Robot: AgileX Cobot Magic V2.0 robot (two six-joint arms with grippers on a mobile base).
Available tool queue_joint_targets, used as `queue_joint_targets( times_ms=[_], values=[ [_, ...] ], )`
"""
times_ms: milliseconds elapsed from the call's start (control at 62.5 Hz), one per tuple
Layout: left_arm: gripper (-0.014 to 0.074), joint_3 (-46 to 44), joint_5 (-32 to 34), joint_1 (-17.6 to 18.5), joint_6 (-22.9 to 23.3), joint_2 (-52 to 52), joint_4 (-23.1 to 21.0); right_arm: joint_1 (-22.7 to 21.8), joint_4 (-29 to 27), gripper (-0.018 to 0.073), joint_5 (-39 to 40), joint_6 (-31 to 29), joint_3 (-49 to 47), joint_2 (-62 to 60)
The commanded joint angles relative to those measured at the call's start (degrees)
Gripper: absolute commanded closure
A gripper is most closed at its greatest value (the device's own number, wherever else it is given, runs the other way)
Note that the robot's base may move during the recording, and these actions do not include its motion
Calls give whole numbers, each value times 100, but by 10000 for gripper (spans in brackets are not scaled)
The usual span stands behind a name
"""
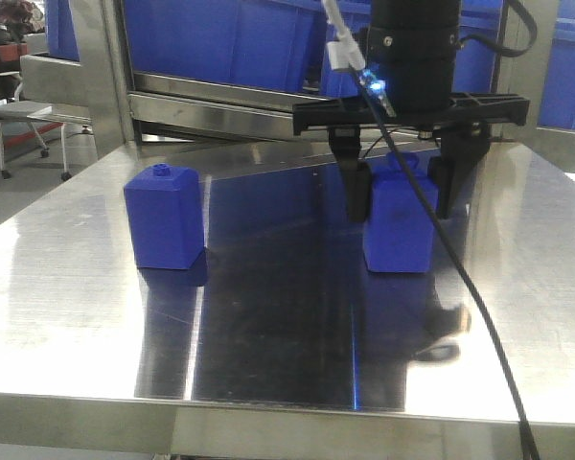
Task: Pick and sort blue part to right shelf
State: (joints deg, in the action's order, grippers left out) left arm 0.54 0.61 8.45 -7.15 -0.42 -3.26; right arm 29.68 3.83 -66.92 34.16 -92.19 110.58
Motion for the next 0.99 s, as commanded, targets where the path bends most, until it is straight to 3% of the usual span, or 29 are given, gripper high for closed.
queue_joint_targets(
  times_ms=[0,320,592,864,976],
  values=[
    [462,124,455,-3,41,-128,2,-13,258,248,99,-107,-160,-625],
    [462,124,455,-3,41,-128,2,-586,176,249,1419,-1657,1457,-2155],
    [462,124,455,-3,41,-128,2,-1682,-596,249,3144,-3416,3336,-3689],
    [462,124,455,-3,41,-128,2,-2846,-695,249,4929,-3653,4948,-5298],
    [462,124,455,-3,41,-128,2,-2976,-695,249,5637,-3653,5495,-5979]
  ],
)
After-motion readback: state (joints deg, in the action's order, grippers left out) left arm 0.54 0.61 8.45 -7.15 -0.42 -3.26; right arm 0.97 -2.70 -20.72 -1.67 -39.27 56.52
